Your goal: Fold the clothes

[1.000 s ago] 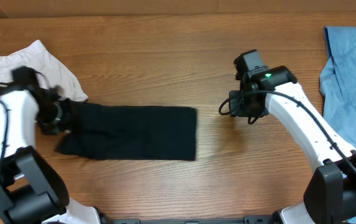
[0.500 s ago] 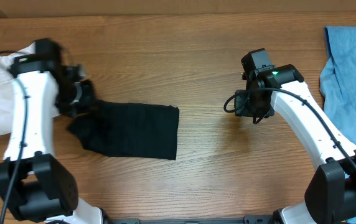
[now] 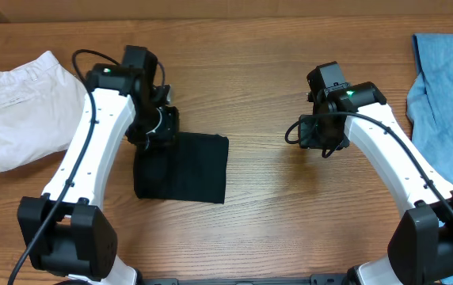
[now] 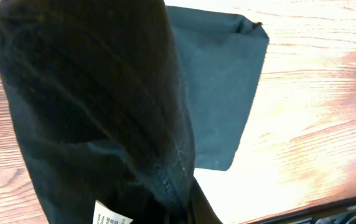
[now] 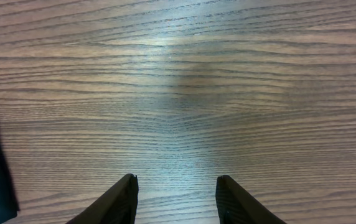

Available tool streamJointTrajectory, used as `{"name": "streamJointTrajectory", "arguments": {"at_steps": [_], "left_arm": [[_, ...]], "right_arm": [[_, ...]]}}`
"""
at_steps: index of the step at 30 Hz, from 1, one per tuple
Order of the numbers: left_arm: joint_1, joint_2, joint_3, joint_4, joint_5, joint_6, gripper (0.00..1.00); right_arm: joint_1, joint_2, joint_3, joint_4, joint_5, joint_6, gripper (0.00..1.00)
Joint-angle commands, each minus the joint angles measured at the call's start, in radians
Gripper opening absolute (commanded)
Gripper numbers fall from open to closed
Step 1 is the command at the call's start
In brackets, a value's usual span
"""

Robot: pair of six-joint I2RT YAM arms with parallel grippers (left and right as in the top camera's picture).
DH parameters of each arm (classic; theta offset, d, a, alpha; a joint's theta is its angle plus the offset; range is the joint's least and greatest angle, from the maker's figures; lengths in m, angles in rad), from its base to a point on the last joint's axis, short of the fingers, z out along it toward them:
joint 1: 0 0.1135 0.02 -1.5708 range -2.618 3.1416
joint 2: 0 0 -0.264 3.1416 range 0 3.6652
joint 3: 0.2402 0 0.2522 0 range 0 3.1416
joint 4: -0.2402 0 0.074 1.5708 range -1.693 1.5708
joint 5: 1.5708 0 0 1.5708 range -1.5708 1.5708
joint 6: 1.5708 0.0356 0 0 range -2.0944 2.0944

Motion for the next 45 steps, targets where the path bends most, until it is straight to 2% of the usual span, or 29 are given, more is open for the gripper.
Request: {"name": "streamJointTrajectory", "arguments": {"at_steps": [1, 6, 27, 28, 30, 34, 36, 42, 45], "left_arm": [[-0.025, -0.002, 0.023, 0.002, 0.006, -0.044, 0.05], [-0.057, -0.002, 0.022, 0.003, -0.034, -0.076, 0.05], [-0.152, -0.002, 0.021, 0.014, -0.024, -0.092, 0.11], [-0.155, -0.002, 0.021, 0.014, -0.007, -0.095, 0.14], [-0.163, -0.002, 0.021, 0.022, 0.068, -0.093, 0.26], [-0.174, -0.002, 0.021, 0.048, 0.286, -0.008, 0.37], [-0.173, -0.002, 0.022, 0.041, 0.336, 0.031, 0.38], [-0.127, -0.002, 0.022, 0.018, 0.304, 0.113, 0.36], [-0.078, -0.002, 0.022, 0.000, 0.167, 0.110, 0.36]], "right_arm": [[-0.001, -0.018, 0.016, 0.002, 0.008, -0.007, 0.45], [-0.001, -0.018, 0.016, 0.002, 0.006, -0.007, 0.44], [-0.001, -0.018, 0.016, -0.006, 0.005, -0.007, 0.44], [-0.001, -0.018, 0.016, -0.006, 0.006, -0.006, 0.45], [-0.001, -0.018, 0.016, -0.006, 0.006, -0.006, 0.45], [-0.001, -0.018, 0.016, -0.004, 0.006, -0.006, 0.45], [-0.001, -0.018, 0.016, -0.002, 0.006, -0.006, 0.45], [-0.001, -0.018, 0.016, -0.003, 0.002, -0.007, 0.45], [0.000, -0.018, 0.016, 0.006, -0.112, -0.080, 0.45]]}}
